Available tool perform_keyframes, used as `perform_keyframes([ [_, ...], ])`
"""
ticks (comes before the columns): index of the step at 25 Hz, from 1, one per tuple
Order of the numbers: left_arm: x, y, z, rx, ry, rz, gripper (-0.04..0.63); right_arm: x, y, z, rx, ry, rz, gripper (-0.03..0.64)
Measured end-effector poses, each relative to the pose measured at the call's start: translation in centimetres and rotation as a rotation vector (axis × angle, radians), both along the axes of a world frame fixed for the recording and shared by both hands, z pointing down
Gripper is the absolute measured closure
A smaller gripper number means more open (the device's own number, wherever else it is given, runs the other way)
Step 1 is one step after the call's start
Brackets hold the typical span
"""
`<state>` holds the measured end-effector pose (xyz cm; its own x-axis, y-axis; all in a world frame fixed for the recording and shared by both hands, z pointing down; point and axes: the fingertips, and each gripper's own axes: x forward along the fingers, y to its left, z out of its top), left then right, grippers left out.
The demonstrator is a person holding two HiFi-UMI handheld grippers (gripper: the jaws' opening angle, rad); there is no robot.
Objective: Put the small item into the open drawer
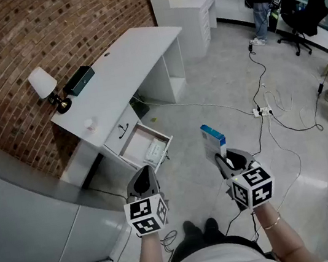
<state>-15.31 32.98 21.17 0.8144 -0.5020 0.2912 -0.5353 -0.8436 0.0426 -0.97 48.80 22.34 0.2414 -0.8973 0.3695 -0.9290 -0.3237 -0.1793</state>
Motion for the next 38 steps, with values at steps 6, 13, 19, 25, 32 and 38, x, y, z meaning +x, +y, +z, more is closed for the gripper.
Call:
perform_keyframes([
  [6, 0.3, 0.5, 0.0, -0.002, 0.000, 0.000, 0.574, -0.1, 0.4, -0.1, 0.003, -0.001, -0.019, 0.518],
  [13, 0.5, 1.1, -0.3, 0.008, 0.002, -0.007, 0.574, -0.6, 0.4, -0.5, 0.025, -0.003, -0.068, 0.517],
  [19, 0.0, 1.1, -0.4, 0.008, 0.000, -0.020, 0.574, -0.9, 0.1, -0.3, 0.032, -0.035, -0.082, 0.517],
  [25, -0.2, -0.9, 0.6, -0.001, -0.021, -0.048, 0.574, -0.2, -1.8, -0.1, 0.038, -0.053, -0.097, 0.517],
  [32, 1.3, -7.5, 2.1, -0.035, -0.028, -0.072, 0.574, 1.6, -8.2, 0.9, 0.017, -0.072, -0.104, 0.517],
  [38, 4.3, -16.8, 3.7, -0.060, -0.021, -0.083, 0.574, 4.9, -17.5, 2.2, -0.016, -0.077, -0.115, 0.517],
])
